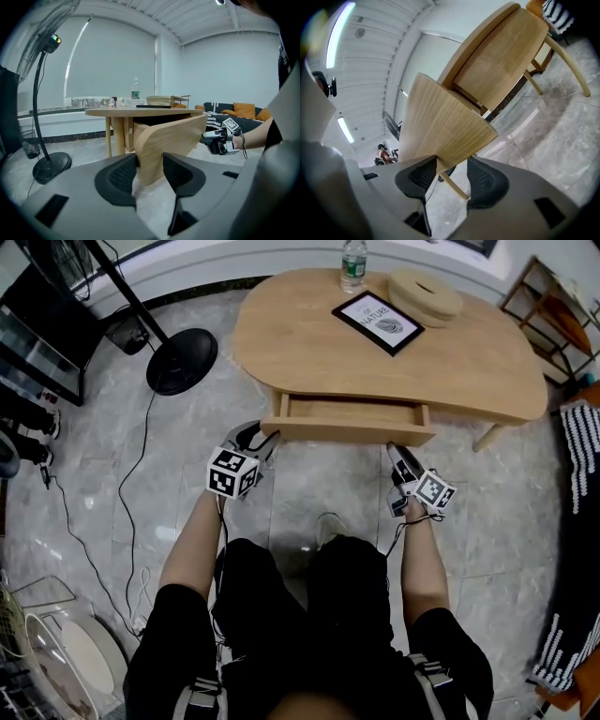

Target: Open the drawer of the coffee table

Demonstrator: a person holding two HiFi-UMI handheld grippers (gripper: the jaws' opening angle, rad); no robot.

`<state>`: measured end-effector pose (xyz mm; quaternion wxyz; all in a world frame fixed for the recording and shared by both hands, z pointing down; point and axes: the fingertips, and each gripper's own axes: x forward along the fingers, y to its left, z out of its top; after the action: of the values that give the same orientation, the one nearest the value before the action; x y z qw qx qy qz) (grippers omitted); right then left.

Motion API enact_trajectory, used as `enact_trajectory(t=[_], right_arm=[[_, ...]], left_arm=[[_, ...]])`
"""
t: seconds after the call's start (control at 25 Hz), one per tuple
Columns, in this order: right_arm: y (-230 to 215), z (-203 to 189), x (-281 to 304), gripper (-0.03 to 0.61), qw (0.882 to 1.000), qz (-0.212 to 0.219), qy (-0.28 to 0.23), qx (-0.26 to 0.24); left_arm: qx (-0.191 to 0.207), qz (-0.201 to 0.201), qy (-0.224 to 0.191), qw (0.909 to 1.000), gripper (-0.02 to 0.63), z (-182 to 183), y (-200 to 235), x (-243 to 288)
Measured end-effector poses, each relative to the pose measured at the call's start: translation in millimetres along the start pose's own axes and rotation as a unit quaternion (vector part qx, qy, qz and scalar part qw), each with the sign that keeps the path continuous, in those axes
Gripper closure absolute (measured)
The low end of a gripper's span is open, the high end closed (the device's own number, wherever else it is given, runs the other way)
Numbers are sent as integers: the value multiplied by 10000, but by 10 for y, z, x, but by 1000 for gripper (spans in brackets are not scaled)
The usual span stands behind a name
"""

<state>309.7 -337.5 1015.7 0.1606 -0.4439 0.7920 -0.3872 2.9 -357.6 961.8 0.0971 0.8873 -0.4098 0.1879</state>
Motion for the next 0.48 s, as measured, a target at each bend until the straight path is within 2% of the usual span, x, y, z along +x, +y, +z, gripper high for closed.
enact_trajectory(t=[0.24,0.48], right_arm=[[91,-123,-189,354,9998,-165,-85,-27],[78,-167,-233,377,9990,-408,-179,-20]], left_arm=[[-68,20,-40,10000,422,-68,-122,-187],[-190,243,-196,9993,423,-85,-134,-226]])
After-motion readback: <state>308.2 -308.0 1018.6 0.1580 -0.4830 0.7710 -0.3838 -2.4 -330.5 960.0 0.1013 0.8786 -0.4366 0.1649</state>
